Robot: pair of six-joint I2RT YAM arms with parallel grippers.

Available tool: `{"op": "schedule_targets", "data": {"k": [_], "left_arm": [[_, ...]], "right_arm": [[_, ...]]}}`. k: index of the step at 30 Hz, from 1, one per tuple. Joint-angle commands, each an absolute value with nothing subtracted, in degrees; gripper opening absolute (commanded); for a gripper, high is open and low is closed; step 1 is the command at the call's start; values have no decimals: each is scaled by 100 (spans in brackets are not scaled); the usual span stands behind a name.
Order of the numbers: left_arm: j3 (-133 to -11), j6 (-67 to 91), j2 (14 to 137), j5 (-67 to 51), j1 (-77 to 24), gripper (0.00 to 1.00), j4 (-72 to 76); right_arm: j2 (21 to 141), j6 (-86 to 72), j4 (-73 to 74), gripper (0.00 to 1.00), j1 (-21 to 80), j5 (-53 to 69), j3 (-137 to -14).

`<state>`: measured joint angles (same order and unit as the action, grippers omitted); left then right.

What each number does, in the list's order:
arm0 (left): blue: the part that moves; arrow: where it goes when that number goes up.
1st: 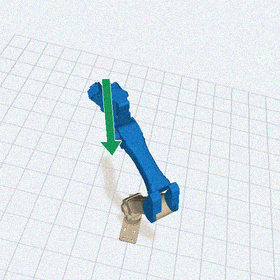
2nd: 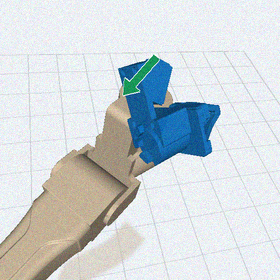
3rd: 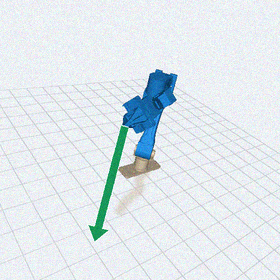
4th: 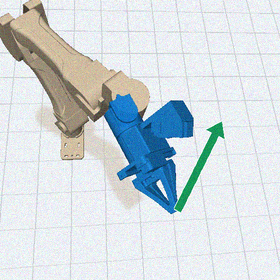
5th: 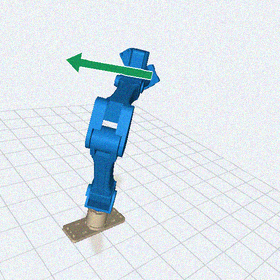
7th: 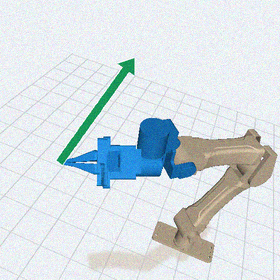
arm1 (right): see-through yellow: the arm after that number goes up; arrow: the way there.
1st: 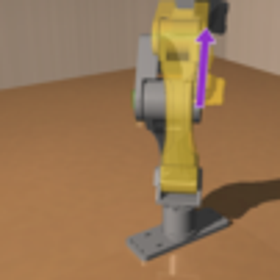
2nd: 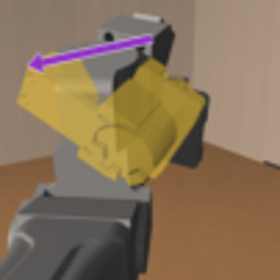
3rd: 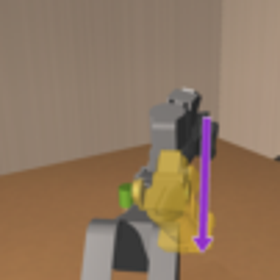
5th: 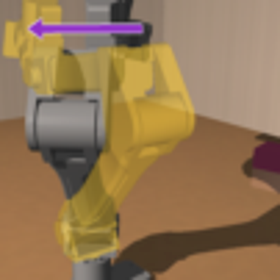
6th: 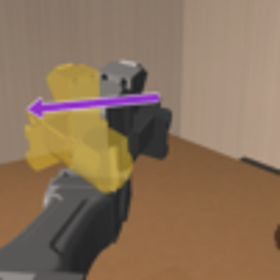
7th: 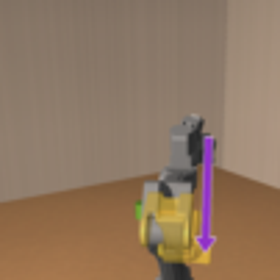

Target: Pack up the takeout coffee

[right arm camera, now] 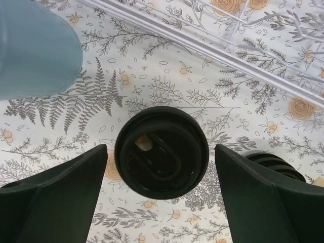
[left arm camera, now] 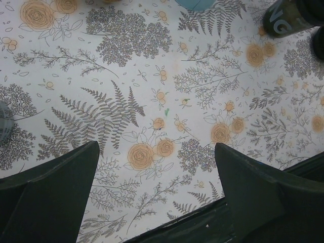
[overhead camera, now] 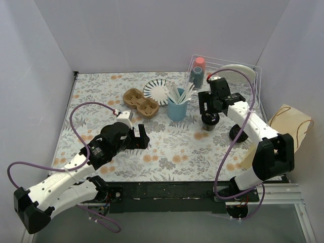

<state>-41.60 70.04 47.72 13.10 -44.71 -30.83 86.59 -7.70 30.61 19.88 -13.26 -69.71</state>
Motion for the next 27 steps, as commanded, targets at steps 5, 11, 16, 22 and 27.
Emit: {"op": "schedule_targets", "data": {"k": [5, 11, 16, 22, 27], "left_arm": [[-4113, 7048, 4492, 1748, -4465, 98, -3023], [-4026, 7234, 4097, 2075, -4465, 98, -3120], [-3981, 7093, 3964, 1951, -4456, 98, -3015], [-3990, 7023, 4008, 1758, -4465, 98, -2971], [-3973, 6979, 3999, 1635, -4465, 98, -2883]], "right_arm": [[8166, -1115, 4428, 90, 1960, -1941, -8656], [7787, -1423, 5535, 88, 1960, -2555, -9927], [7796, -1441, 6477, 90, 1890, -3180, -11073], [7691, -1441, 7022, 91, 1741, -4077, -11716], [7340, -1520, 7146, 95, 1539, -5052, -11357]]}}
